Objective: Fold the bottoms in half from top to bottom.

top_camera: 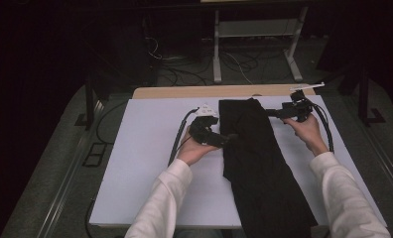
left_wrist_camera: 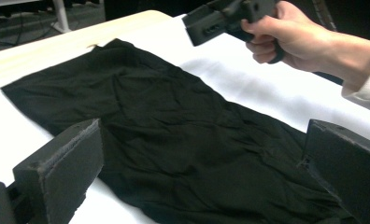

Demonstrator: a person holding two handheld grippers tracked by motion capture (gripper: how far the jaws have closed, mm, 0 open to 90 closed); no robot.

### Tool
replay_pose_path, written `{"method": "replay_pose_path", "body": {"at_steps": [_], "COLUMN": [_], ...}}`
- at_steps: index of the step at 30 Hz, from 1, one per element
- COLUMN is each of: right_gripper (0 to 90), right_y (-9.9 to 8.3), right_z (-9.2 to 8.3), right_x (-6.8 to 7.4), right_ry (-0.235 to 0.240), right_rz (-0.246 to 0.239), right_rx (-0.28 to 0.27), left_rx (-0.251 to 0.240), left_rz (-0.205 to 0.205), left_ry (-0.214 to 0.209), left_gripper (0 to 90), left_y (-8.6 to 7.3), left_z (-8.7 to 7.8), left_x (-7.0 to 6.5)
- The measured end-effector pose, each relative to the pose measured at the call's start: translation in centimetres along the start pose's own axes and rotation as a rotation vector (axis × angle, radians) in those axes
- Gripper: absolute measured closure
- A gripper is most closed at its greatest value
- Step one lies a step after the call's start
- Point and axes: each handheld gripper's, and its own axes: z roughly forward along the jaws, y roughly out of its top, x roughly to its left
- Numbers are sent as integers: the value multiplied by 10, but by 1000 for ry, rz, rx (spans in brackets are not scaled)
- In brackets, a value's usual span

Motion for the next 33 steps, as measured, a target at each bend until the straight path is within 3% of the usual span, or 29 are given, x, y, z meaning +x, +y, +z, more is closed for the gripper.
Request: {"method": "replay_pose_path", "body": {"at_steps": [19,33], "right_gripper": [13,13], "right_y": [0,13], "right_z": [-9,-18], "right_x": [2,-2], "right_ry": [-10,-12], "right_rz": [-22,0], "right_rx": [7,13], "left_rx": [38,52], "left_rz": [6,-34], "left_ry": [50,65], "left_gripper": [0,0], "left_y": [20,34], "left_z": [-6,3], "left_x": [34,57]}}
